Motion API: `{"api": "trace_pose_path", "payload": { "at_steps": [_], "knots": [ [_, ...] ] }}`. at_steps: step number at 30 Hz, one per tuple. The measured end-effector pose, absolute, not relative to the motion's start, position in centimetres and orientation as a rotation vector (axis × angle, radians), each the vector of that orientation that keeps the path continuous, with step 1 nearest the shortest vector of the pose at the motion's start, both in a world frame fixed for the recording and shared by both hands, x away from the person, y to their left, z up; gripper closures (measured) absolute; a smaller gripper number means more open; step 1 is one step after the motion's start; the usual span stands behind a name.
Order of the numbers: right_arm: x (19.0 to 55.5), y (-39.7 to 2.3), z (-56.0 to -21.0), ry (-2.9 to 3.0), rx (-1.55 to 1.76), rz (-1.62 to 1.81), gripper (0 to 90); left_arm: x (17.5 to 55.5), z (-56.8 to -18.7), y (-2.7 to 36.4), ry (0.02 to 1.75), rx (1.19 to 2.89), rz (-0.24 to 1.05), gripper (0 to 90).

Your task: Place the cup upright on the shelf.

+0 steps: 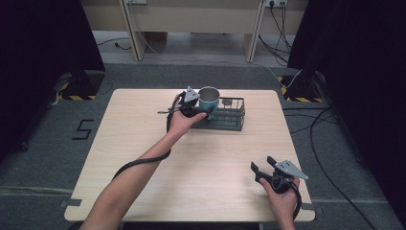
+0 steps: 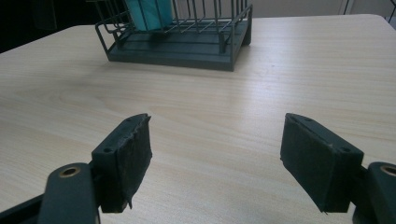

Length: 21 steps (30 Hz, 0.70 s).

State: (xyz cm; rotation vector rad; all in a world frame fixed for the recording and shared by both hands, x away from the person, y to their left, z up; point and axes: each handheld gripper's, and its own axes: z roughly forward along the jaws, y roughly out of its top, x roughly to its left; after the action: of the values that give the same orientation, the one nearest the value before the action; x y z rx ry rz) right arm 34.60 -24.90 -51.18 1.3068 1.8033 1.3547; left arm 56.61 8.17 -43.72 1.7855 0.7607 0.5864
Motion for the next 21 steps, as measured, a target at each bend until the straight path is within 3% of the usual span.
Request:
{"api": "trace_pose_path", "payload": {
  "at_steps": [21],
  "knots": [
    [34.6,-24.9,-51.2,1.804,1.304,1.349,25.5,54.5,-42.0,10.5,0.707,1.781,0.599,14.3]
  ]
}}
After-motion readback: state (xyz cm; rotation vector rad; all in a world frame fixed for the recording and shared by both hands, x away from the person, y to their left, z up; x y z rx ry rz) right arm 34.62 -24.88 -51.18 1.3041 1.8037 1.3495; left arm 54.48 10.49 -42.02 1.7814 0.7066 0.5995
